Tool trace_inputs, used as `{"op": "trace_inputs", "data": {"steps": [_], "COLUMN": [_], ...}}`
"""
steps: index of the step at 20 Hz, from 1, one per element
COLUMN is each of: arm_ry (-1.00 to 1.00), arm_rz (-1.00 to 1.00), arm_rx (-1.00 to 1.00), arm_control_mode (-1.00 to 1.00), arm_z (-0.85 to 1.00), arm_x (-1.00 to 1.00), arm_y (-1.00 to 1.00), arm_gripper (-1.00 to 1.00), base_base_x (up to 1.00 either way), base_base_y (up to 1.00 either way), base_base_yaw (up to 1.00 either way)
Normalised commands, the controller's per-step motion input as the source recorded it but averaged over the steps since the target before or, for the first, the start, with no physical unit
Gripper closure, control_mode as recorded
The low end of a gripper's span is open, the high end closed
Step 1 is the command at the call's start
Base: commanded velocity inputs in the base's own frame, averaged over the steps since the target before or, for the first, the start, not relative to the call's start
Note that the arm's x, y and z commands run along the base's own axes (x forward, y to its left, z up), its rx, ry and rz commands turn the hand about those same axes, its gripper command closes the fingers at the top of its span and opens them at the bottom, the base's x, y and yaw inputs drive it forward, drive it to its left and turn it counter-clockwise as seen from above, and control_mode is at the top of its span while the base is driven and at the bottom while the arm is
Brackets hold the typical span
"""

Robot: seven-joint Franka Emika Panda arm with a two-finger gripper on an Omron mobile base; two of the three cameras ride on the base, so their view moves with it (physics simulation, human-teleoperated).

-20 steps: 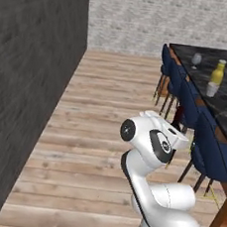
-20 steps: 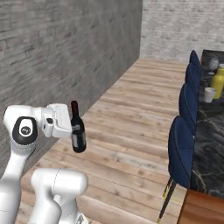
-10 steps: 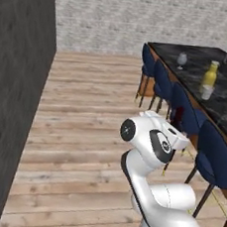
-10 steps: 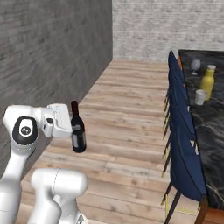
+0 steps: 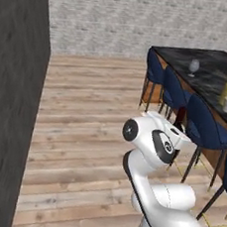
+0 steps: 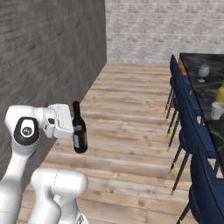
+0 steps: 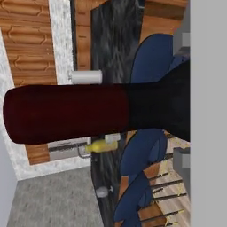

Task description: There is a wine glass and glass cup on the dining counter. Place the wine bottle next to the wine glass and the juice bottle next to the glass cup.

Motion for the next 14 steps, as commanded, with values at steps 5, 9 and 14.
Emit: {"op": "trace_inputs", "data": {"steps": [5, 9, 14], "arm_ry": [0.0, 0.0, 0.0], "arm_rz": [0.0, 0.0, 0.0], "arm_rx": [0.0, 0.0, 0.0], "arm_control_mode": [1.0, 1.0, 1.0], "arm_z": [0.0, 0.0, 0.0], "arm_x": [0.0, 0.0, 0.0], "arm_y": [0.0, 0.0, 0.0], "arm_gripper": [1.0, 1.0, 1.0], "base_base_x": [0.81, 0.84, 0.86], "base_base_y": [0.55, 0.47, 0.39], "base_base_yaw": [-0.02, -0.08, -0.16]}}
